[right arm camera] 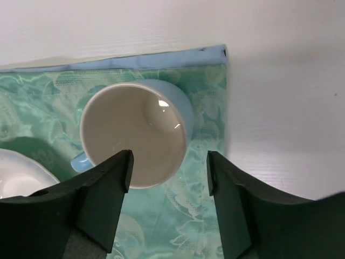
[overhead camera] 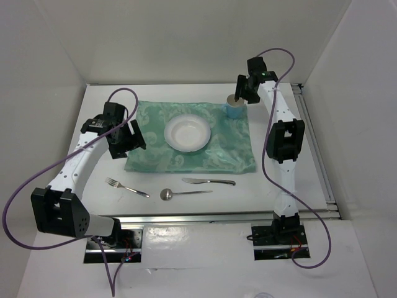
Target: Set the dinner table for one person
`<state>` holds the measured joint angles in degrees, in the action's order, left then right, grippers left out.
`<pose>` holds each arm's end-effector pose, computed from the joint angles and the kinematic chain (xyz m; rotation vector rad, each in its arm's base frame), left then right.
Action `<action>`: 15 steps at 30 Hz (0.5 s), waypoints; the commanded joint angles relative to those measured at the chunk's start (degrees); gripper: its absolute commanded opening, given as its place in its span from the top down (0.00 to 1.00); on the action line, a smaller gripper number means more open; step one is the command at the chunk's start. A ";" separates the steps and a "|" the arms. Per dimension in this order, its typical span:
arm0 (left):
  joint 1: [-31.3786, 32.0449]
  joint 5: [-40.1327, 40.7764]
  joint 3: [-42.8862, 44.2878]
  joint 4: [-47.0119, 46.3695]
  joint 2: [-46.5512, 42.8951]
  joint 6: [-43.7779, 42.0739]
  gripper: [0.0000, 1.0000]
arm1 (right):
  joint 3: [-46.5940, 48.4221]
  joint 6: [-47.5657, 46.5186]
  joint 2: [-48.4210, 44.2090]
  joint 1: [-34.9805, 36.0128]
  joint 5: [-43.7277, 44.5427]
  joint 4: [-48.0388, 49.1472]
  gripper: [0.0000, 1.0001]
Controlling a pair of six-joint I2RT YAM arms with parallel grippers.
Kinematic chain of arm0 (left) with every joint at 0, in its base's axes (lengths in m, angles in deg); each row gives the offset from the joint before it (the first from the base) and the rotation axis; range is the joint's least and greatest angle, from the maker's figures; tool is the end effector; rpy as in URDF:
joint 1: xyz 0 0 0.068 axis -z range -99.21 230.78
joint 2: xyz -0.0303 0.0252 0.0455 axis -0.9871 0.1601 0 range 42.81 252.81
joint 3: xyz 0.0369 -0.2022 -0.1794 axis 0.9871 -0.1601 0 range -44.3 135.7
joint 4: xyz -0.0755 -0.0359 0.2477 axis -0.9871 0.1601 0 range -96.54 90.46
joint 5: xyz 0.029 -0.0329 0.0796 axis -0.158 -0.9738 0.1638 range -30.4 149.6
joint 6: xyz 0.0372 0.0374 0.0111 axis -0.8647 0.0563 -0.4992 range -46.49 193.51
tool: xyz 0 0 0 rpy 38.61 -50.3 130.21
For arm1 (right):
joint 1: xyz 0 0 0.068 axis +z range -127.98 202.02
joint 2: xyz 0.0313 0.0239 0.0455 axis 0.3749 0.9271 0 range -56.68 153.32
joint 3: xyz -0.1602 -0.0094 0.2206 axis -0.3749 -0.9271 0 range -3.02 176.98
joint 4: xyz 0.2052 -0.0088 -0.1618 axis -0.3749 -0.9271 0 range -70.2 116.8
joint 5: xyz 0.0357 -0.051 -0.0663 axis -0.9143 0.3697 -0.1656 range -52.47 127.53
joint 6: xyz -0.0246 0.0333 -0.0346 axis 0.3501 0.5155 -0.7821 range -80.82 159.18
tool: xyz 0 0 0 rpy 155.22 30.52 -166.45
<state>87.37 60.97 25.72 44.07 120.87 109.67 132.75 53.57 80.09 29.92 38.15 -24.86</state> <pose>0.2717 -0.0305 0.3033 -0.6756 2.5246 -0.2382 0.5200 0.0717 0.2628 0.1458 2.4920 0.1497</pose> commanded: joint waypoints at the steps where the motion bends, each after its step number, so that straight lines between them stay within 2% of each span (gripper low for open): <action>1: 0.62 0.83 -0.15 0.10 -2.48 -0.57 0.08 | 3.62 0.11 -1.32 0.18 -0.97 1.03 0.31; 2: 0.62 0.83 -0.15 0.10 -2.48 -0.57 0.08 | 3.63 0.11 -2.11 0.18 -0.97 1.03 0.27; 3: 1.14 0.83 -0.15 0.10 -2.48 -0.57 0.08 | 4.24 0.11 -3.25 0.18 -0.97 1.03 0.18; 7: 1.67 5.04 -1.28 1.77 -2.48 2.15 0.01 | 3.55 0.64 -8.86 0.18 0.95 1.03 0.02; 9: 1.67 5.66 -2.69 2.56 -2.48 5.40 0.00 | 1.27 1.25 -12.56 0.18 2.35 1.03 0.01; 13: 3.08 6.81 -10.66 2.56 -4.49 14.00 0.02 | -12.93 1.78 -27.29 0.18 3.07 5.77 0.01; 15: 3.61 8.21 -14.01 3.09 -5.89 20.92 0.02 | -19.10 2.39 -32.59 0.18 0.53 9.02 0.01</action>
<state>90.33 66.24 15.46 44.86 117.87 119.90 118.61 54.82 59.39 29.92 39.57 -22.17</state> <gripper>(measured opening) 0.979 0.993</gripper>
